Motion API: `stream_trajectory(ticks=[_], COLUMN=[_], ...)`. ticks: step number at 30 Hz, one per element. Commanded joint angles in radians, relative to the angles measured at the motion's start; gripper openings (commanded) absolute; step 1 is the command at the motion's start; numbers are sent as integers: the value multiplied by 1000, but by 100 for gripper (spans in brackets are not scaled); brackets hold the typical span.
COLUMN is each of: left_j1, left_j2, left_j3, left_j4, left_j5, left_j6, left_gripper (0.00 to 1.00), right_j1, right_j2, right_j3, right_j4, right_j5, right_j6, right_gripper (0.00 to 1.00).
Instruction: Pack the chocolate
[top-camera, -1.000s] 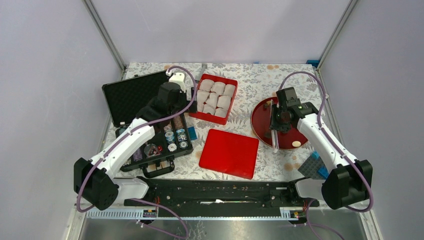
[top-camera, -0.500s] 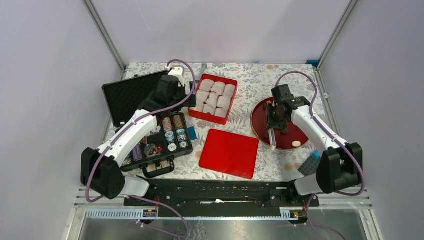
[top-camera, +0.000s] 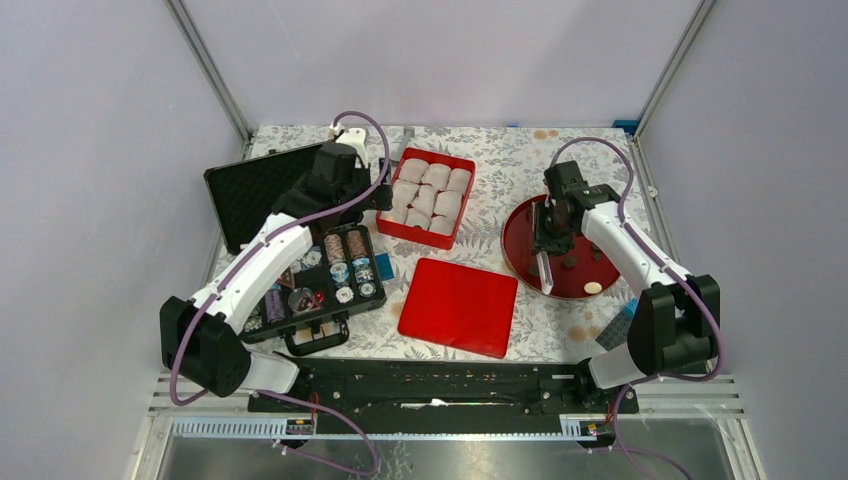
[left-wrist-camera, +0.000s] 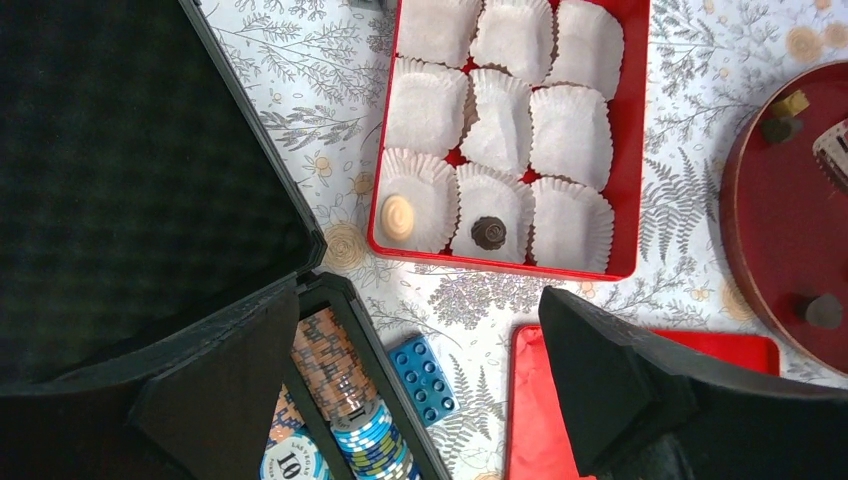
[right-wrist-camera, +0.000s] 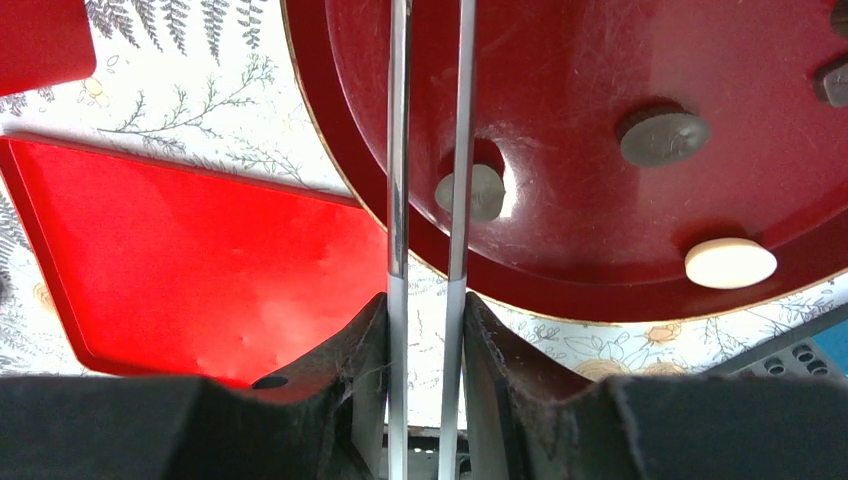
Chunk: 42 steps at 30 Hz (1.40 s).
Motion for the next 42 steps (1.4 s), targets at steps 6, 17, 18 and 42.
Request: stream_trajectory(ticks=[6,17,18,42], left_j1=[3,7,7,12], left_j2=[7,121,127,147], left_j3=[-1,79,85,124], left_j4=[146,99,99,77], left_j5=[1,12,15,-38], left_j6=[-106,-179,-175,-96], left_gripper=[99,99,99,99], right_j1=[-9,-33,-36,-61], right_j2=[-39,19,24,49], right_j3=[67,98,105,144], right_j4=[-101,-155,-160,-125], right_j5=[2,-32,-27,-3], right_j6=[-36,-80,-82,-70], right_gripper=[36,41,41,50])
